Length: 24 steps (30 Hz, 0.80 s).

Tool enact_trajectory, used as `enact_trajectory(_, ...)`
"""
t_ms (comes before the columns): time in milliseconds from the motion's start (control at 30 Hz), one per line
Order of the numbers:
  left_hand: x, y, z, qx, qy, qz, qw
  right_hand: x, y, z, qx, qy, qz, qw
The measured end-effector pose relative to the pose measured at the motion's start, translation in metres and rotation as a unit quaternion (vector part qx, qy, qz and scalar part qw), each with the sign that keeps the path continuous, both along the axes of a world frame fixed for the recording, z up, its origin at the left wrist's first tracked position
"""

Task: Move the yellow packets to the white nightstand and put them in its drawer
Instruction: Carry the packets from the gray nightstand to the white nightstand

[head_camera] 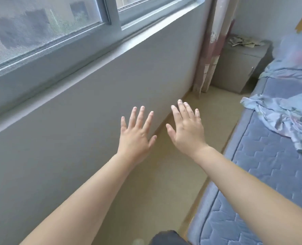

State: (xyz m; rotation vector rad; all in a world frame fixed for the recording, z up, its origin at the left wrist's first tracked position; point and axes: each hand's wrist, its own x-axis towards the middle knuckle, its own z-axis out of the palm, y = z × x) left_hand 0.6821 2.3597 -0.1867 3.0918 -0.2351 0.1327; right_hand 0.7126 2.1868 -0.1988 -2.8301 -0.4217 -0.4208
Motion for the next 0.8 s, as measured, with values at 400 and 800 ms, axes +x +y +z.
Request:
enact_trajectory(400, 0.307, -0.138, -0.017, -0.022, -0.009, -0.188, 0.982, 0.242, -0.136, -0.013, -0.033, 0.011, -0.186, 0.982)
enact_trajectory(800, 0.622, -0.334, -0.002, -0.057, -0.018, -0.273, 0.960, 0.523, -0.315, 0.005, -0.035, 0.028, -0.284, 0.958)
